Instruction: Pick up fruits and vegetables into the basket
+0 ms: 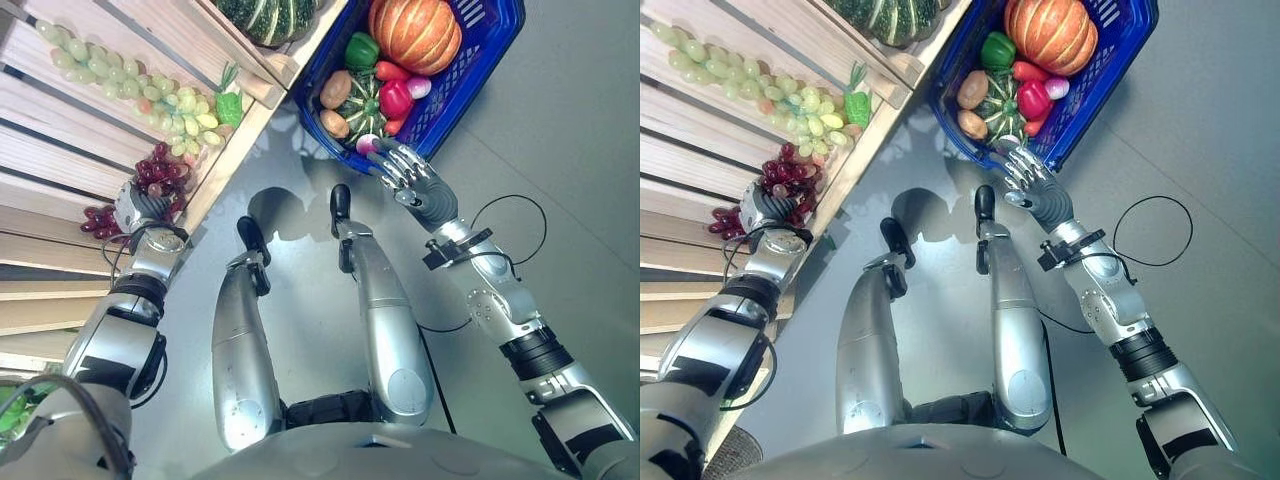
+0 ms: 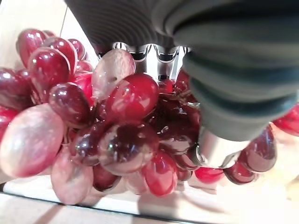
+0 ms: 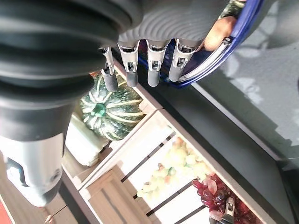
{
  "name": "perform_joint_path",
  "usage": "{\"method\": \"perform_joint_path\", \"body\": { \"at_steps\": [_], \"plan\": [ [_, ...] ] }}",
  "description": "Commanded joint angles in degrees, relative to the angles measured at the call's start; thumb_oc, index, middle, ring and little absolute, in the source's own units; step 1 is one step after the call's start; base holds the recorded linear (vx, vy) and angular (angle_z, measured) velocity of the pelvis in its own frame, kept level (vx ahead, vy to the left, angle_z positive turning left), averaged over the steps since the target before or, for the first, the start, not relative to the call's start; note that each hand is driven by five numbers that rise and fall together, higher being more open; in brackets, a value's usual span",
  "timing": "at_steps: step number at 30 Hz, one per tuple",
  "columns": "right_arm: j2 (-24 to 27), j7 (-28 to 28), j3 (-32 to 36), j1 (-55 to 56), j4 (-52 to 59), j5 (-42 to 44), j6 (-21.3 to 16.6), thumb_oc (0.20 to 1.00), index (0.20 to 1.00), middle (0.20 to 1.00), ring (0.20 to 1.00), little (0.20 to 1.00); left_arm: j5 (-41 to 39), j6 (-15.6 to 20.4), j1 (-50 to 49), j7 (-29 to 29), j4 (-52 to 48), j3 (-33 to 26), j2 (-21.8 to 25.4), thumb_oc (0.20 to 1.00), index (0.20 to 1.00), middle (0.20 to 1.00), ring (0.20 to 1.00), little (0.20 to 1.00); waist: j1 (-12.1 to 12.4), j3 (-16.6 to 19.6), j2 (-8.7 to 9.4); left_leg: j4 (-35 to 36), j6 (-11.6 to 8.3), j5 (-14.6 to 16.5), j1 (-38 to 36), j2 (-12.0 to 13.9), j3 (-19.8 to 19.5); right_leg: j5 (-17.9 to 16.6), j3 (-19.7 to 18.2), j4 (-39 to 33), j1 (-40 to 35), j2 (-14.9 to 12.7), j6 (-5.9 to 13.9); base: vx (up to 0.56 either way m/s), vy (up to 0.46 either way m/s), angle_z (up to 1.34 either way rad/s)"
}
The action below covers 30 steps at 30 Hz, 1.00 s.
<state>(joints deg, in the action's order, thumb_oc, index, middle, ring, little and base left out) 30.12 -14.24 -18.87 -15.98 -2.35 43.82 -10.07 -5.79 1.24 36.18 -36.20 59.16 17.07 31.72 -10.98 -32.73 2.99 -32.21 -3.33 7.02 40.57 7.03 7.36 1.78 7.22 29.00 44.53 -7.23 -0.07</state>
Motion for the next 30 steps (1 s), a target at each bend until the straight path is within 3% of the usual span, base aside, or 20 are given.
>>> {"method": "perform_joint_path", "body": {
  "at_steps": [1, 6, 10, 13, 15, 18, 24, 30],
  "plan": [
    [-0.6, -0.5, 1.0, 4.2, 5.6, -3.2, -2.8, 1.000, 1.000, 1.000, 1.000, 1.000, -0.5, 8.0, -5.4, 0.1, -6.0, -3.9, 0.0, 0.200, 0.200, 0.200, 0.200, 0.200, 2.4, 2.9, -0.24, 3.9, 1.35, -0.1, -4.0, -1.7, 4.8, 3.6, -0.2, 0.5, -3.5, -0.1, 4.76, 0.02, 0.038, 0.04],
    [-0.4, 2.4, 1.8, 5.5, 6.5, -10.1, -2.2, 1.000, 1.000, 1.000, 1.000, 1.000, 0.9, 12.7, -9.0, 0.7, -15.0, -5.8, 0.7, 0.200, 0.200, 0.200, 0.200, 0.200, 3.5, 2.9, -1.46, 4.9, 1.46, 0.0, -8.7, -2.3, 4.5, 3.7, 0.3, -0.9, -8.8, -1.2, 5.03, 0.03, 0.047, 0.03],
    [-0.3, 1.2, 2.4, 5.4, 7.6, -10.1, -2.1, 1.000, 1.000, 1.000, 1.000, 1.000, 0.8, 15.2, -11.0, 1.4, -20.4, -7.0, 1.0, 0.200, 0.200, 0.200, 0.200, 0.200, 4.2, 2.9, -1.91, 5.5, 1.51, 0.2, -11.6, -2.6, 4.2, 3.9, 0.7, -1.9, -12.1, -1.7, 5.10, 0.04, 0.030, 0.06],
    [-1.0, 1.8, 3.1, 5.4, 8.6, -11.5, -0.9, 1.000, 1.000, 1.000, 1.000, 1.000, 1.0, 17.2, -12.3, 2.3, -25.7, -8.2, 1.1, 0.200, 0.200, 0.200, 0.200, 0.200, 4.8, 2.9, -2.14, 5.6, 1.58, 0.6, -14.1, -2.8, 4.1, 4.2, 1.0, -2.4, -15.1, -2.2, 5.02, 0.05, 0.023, 0.01],
    [-1.4, 5.9, 3.7, 5.9, 8.3, -14.5, 2.3, 1.000, 1.000, 1.000, 1.000, 1.000, 0.0, 17.9, -13.5, 4.4, -29.9, -9.5, 1.4, 0.200, 0.200, 0.200, 0.200, 0.200, 5.1, 2.9, -2.23, 5.7, 1.64, 0.9, -16.6, -3.0, 3.8, 4.6, 1.2, -2.6, -17.9, -2.4, 4.81, 0.07, 0.028, 0.04],
    [-1.3, 10.3, 4.7, 6.7, 7.3, -16.2, 6.0, 1.000, 1.000, 1.000, 1.000, 1.000, 0.1, 17.4, -15.1, 6.1, -35.0, -11.1, 2.0, 0.200, 0.200, 0.200, 0.200, 0.200, 5.2, 3.0, -2.26, 6.1, 1.86, 1.1, -19.4, -3.2, 3.8, 4.8, 1.1, -3.1, -20.8, -2.6, 4.61, 0.08, 0.029, 0.04],
    [-1.3, 11.3, 5.7, 6.9, 8.4, -22.1, 5.4, 1.000, 1.000, 1.000, 1.000, 1.000, -1.2, 16.4, -18.1, 9.5, -44.1, -12.6, 3.7, 0.200, 0.200, 0.200, 0.200, 0.200, 5.3, 5.2, -2.38, 8.0, 2.53, -0.2, -23.6, -3.7, 4.0, 3.5, 1.0, -5.5, -25.3, -3.4, 4.19, 0.06, 0.014, -0.01],
    [-0.6, 14.3, 4.2, 5.4, 8.2, -28.7, 12.5, 1.000, 1.000, 1.000, 1.000, 1.000, -4.7, 16.4, -19.1, 14.5, -50.9, -13.9, 3.1, 0.200, 0.200, 0.200, 0.200, 0.200, 6.0, 7.8, -2.74, 10.8, 2.50, -0.3, -28.1, -4.4, 3.5, 3.3, 0.9, -8.0, -29.9, -3.8, 4.74, 0.09, -0.006, -0.05]
  ]
}}
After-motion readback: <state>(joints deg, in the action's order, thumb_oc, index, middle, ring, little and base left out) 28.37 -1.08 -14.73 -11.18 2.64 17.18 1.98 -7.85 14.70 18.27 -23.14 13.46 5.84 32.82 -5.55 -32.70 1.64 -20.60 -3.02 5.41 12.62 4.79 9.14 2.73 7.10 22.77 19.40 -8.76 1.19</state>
